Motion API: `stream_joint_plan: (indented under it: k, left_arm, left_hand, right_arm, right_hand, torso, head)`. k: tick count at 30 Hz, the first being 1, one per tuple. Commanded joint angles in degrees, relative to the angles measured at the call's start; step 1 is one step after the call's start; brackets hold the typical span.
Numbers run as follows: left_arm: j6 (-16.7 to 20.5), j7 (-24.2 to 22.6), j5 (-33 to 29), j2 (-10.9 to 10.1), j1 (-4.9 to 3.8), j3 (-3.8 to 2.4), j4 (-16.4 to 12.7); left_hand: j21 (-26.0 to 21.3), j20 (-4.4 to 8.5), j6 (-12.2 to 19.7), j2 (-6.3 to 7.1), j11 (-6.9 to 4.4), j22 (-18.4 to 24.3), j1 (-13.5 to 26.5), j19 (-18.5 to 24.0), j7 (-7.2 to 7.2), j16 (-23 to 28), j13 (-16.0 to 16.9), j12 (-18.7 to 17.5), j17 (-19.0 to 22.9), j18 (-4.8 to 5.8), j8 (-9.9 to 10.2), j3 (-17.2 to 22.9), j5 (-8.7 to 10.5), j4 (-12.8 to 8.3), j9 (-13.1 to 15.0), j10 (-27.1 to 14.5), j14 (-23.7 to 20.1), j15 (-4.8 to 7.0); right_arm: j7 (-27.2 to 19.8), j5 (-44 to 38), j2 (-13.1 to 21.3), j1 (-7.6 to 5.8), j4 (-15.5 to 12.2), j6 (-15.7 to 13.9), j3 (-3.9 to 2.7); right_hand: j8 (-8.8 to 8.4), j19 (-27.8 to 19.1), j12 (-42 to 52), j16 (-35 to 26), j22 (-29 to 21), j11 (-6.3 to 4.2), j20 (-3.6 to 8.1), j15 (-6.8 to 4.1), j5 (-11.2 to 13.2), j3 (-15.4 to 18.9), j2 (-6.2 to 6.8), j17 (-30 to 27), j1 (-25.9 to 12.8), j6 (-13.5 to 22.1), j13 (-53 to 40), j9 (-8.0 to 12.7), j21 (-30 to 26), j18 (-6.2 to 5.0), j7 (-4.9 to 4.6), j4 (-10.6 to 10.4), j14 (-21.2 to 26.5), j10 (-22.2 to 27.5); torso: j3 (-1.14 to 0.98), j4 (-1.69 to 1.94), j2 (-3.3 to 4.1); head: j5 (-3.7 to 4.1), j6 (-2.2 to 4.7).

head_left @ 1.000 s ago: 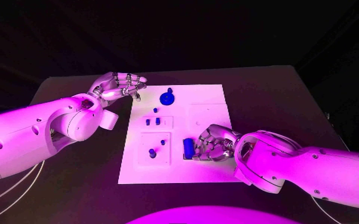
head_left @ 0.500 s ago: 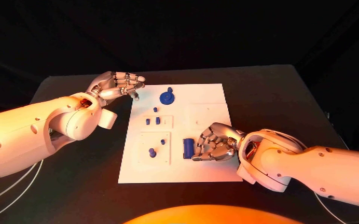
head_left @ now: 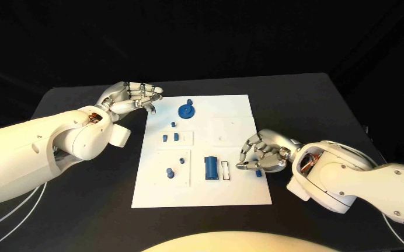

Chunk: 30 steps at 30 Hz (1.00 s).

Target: Assemble the parts on the task board

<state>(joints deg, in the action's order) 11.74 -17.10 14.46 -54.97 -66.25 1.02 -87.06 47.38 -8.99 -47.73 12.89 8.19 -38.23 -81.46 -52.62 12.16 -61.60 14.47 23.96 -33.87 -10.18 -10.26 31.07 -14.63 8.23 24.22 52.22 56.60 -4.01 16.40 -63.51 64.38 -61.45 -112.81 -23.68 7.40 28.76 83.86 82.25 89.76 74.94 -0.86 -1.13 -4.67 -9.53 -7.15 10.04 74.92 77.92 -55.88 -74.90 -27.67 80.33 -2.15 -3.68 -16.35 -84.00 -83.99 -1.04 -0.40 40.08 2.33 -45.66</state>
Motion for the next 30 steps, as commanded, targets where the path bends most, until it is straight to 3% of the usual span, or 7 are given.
stream_joint_plan:
  k: [1,7,13,21,30]
  left_arm:
    - [-1.24,-1.08,-0.18,0.0,-0.01,-0.04,-0.49]
    - [-1.59,-1.57,-0.19,-0.14,0.01,-0.04,-1.34]
    - [-1.68,-1.78,-0.19,-0.21,0.02,-0.04,-1.58]
    - [-1.78,-1.78,-0.2,-0.23,0.02,-0.04,-1.6]
    - [-1.85,-1.75,-0.2,-0.33,0.02,-0.04,-1.57]
  left_hand:
    - [-0.37,-0.26,0.28,-0.24,0.08,0.07,-0.13,-0.19,-0.08,-0.26,-0.1,0.26,0.06,-0.36,-0.03,-0.09,-0.33,0.28,0.0,-0.43,-0.35,0.01]
    - [-0.37,-0.26,0.29,-0.21,0.08,0.07,-0.12,-0.18,-0.09,-0.26,-0.1,0.29,0.07,-0.36,-0.03,-0.11,-0.32,0.28,0.0,-0.43,-0.37,0.01]
    - [-0.39,-0.27,0.29,-0.16,0.09,0.08,-0.05,-0.16,-0.09,-0.26,-0.11,0.3,0.08,-0.35,-0.03,-0.15,-0.31,0.33,0.0,-0.46,-0.39,0.0]
    - [-0.39,-0.27,0.29,-0.16,0.09,0.08,-0.05,-0.16,-0.09,-0.26,-0.11,0.3,0.08,-0.35,-0.03,-0.15,-0.31,0.33,0.0,-0.46,-0.39,0.0]
    - [-0.41,-0.28,0.3,-0.16,0.09,0.08,-0.02,-0.14,-0.09,-0.26,-0.12,0.33,0.09,-0.35,-0.03,-0.15,-0.31,0.37,-0.01,-0.47,-0.41,-0.01]
  right_arm:
    - [-1.56,-0.81,1.52,-0.22,-0.27,-2.87,0.0]
    - [0.98,-4.11,4.66,-0.26,0.05,-3.22,0.02]
    - [5.3,-9.99,6.66,0.82,0.13,-2.54,0.09]
    - [8.34,-13.36,6.37,2.08,0.19,-2.26,0.14]
    - [11.29,-15.34,4.63,3.85,1.02,-1.81,0.19]
  right_hand:
    - [-0.85,4.22,-0.61,-0.49,12.65,0.52,-0.5,0.54,-0.31,0.02,0.01,13.88,-0.48,0.67,-9.23,0.47,-0.71,0.39,-0.41,-0.31,-5.71,-1.69]
    - [-2.08,4.07,-1.25,-0.76,12.48,1.03,-1.0,1.02,-0.4,0.97,-0.3,13.46,-2.76,0.76,-8.82,1.22,-1.46,0.27,-0.94,-0.42,-5.6,-1.37]
    - [-2.42,4.05,-1.47,-0.85,12.45,1.02,-1.18,1.07,0.09,2.01,-0.68,13.33,-4.66,0.06,-8.69,1.48,-1.59,0.23,-0.86,-0.46,-5.57,-1.3]
    - [-1.95,4.23,-0.91,-0.66,12.63,0.56,-1.04,0.73,0.34,2.97,-0.98,13.64,-5.98,-1.64,-9.07,1.4,-0.83,0.34,-0.27,-0.51,-5.65,-1.7]
    - [-1.37,4.41,-0.44,-0.45,12.82,0.13,-0.75,0.37,1.81,3.93,-1.32,13.98,-7.45,-2.72,-9.41,1.2,-0.06,0.47,0.23,-0.53,-5.74,-2.02]
  torso:
    - [-0.02,-0.05,-0.02]
    - [-0.03,-0.04,0.04]
    - [-0.06,-0.04,0.05]
    - [-0.05,0.15,0.12]
    - [0.0,0.09,0.13]
  head:
    - [0.21,0.13]
    - [0.89,0.19]
    - [1.51,0.17]
    - [1.69,0.01]
    - [1.63,-0.14]
